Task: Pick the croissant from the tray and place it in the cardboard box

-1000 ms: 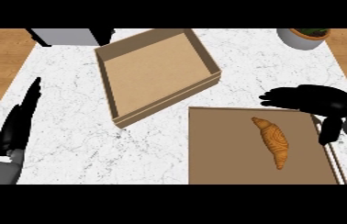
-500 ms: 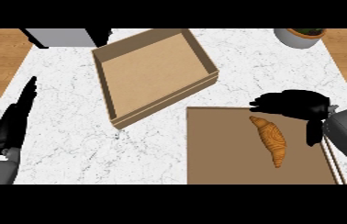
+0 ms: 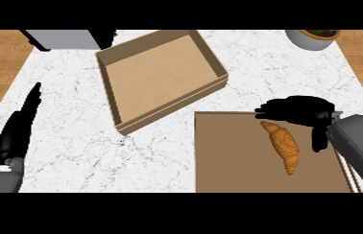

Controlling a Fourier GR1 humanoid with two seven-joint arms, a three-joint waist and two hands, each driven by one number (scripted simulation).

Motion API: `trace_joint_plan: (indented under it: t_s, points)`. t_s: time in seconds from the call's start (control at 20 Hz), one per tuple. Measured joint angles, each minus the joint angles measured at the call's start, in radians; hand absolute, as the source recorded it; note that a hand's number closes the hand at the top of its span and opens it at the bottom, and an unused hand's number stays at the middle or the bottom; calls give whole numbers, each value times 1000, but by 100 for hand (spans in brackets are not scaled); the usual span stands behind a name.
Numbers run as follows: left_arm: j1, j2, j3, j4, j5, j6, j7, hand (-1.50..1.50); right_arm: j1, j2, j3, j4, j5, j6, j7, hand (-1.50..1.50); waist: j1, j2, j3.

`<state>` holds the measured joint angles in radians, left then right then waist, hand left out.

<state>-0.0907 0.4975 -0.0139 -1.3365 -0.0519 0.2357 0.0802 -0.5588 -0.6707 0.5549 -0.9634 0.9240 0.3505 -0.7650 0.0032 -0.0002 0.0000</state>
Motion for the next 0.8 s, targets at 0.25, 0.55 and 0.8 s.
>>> trace_joint_plan:
  t_s: [0.25,0.55,0.8]
  points:
    - [21,-9,23,-16,-13,-17,-8,0,54,-4,-20,-92,0,30,2,-150,-1,-1,0]
    - [11,-29,40,2,-39,-29,-10,0,112,-13,-33,-206,-4,55,13,-150,-5,-1,0]
    - [-20,-45,56,22,-60,-36,-6,0,155,-14,-24,-249,63,56,55,-150,-4,-1,0]
